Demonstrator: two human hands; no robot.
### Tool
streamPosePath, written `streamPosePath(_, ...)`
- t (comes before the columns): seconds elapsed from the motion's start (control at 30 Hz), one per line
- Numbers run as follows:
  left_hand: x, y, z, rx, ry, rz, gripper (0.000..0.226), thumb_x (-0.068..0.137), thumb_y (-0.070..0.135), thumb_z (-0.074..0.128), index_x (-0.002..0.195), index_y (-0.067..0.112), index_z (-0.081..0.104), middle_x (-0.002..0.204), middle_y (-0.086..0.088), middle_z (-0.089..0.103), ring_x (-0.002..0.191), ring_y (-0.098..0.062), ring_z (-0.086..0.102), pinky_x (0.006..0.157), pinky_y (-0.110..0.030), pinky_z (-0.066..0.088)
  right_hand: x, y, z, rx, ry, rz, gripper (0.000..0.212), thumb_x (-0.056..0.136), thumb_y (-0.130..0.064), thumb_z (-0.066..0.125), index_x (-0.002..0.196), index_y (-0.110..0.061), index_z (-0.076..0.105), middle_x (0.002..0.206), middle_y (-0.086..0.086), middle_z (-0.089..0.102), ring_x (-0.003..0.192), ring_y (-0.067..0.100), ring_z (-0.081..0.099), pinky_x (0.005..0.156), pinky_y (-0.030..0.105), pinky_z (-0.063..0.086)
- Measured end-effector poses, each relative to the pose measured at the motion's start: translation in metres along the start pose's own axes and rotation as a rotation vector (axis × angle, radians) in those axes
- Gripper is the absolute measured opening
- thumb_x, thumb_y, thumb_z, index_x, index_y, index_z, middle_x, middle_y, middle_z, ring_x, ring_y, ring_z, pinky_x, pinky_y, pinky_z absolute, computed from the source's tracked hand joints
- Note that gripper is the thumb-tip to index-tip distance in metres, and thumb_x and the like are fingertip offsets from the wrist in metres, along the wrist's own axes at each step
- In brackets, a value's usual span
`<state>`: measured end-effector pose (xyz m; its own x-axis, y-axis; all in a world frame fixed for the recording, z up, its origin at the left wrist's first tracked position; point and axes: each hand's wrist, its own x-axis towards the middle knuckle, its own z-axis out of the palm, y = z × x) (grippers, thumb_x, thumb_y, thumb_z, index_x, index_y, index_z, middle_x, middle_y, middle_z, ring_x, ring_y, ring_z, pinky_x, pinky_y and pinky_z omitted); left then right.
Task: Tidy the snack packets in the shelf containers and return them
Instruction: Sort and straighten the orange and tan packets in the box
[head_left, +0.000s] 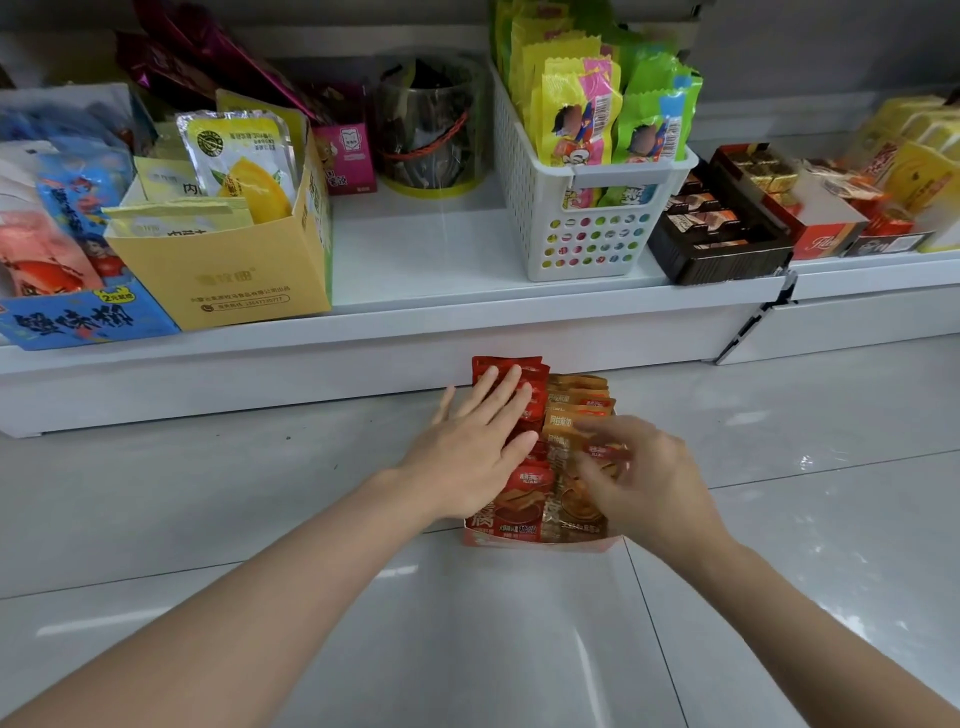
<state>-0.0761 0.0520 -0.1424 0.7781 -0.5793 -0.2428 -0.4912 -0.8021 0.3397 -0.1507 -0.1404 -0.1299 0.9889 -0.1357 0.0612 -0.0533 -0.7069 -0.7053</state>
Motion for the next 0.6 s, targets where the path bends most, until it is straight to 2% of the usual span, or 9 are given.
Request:
streamPosePath(0.07,0.000,-0.004,-0.004,0.022,0.073,0.020,0.069,0.095,0.064,0.001,0.155,0.033,-0.009,0.159,0.016,-0.023,0.145,-0.004,-0.027,0.120,-0.041,-0.017,0.006,0.007,0.002,-0.304,-0.005,-0.155,0.040,0.082,-0.015,0.077,0.122,-0.015,0.070,0.119,0.001,0.070,0.108,0.024,0.063,0.092,0.032,0.050)
streamPosePath(0.1,0.001,-0.006,-0.006,0.015,0.084,0.021,0.068,0.095,0.064,0.001,0.155,0.033,-0.009,0.159,0.017,-0.023,0.145,-0.003,-0.027,0.121,-0.041,-0.017,0.009,0.009,0.005,-0.400,-0.040,-0.168,0.043,0.082,-0.017,0.078,0.124,-0.016,0.069,0.123,0.002,0.069,0.111,0.029,0.061,0.093,0.041,0.049)
streamPosePath(0.13,0.002,-0.005,-0.007,0.007,0.055,0.018,0.067,0.097,0.063,0.003,0.155,0.033,-0.010,0.159,0.017,-0.024,0.145,-0.003,-0.027,0.122,-0.041,-0.015,0.010,0.011,0.008,-0.446,-0.067,-0.166,0.042,0.082,-0.017,0.078,0.124,-0.018,0.069,0.121,0.001,0.069,0.110,0.031,0.061,0.090,0.044,0.050)
streamPosePath(0.23,0.002,-0.001,-0.003,-0.002,-0.064,-0.018,0.064,0.101,0.058,0.011,0.156,0.031,-0.010,0.160,0.014,-0.025,0.145,-0.005,-0.028,0.123,-0.042,-0.012,0.009,0.025,0.011,-0.451,0.037,-0.209,0.035,0.073,0.001,0.079,0.104,-0.017,0.077,0.097,0.002,0.075,0.083,0.034,0.066,0.067,0.041,0.057)
streamPosePath(0.3,0.000,-0.001,-0.005,-0.006,-0.050,-0.020,0.065,0.101,0.058,0.012,0.156,0.031,-0.009,0.161,0.012,-0.024,0.146,-0.006,-0.027,0.123,-0.042,-0.013,0.008,0.034,0.008,-0.466,0.130,-0.235,0.034,0.069,0.008,0.081,0.095,-0.014,0.078,0.088,0.004,0.076,0.071,0.034,0.066,0.058,0.038,0.057)
streamPosePath(0.37,-0.005,-0.002,-0.009,-0.041,0.058,-0.013,0.066,0.100,0.060,0.013,0.156,0.033,-0.010,0.161,0.011,-0.023,0.147,-0.007,-0.024,0.121,-0.038,-0.013,0.007,0.036,0.008,-0.483,0.117,-0.233,0.032,0.069,0.007,0.081,0.095,-0.012,0.078,0.087,0.005,0.076,0.072,0.034,0.066,0.058,0.039,0.057)
streamPosePath(0.47,-0.003,-0.001,-0.015,-0.024,0.175,0.013,0.071,0.097,0.064,0.010,0.155,0.030,-0.011,0.161,0.009,-0.023,0.148,-0.009,-0.023,0.121,-0.036,-0.013,0.011,0.033,0.010,-0.503,0.051,-0.169,0.022,0.076,-0.002,0.078,0.097,-0.011,0.076,0.089,0.005,0.075,0.081,0.034,0.064,0.069,0.042,0.054)
streamPosePath(0.6,0.016,0.002,-0.017,0.041,0.013,-0.063,0.074,0.100,0.062,0.011,0.156,0.022,-0.015,0.162,0.004,-0.025,0.148,-0.012,-0.024,0.123,-0.044,-0.010,0.009,0.030,0.007,-0.563,0.052,-0.133,0.019,0.081,-0.015,0.078,0.100,-0.014,0.075,0.091,0.002,0.075,0.089,0.033,0.063,0.076,0.042,0.049)
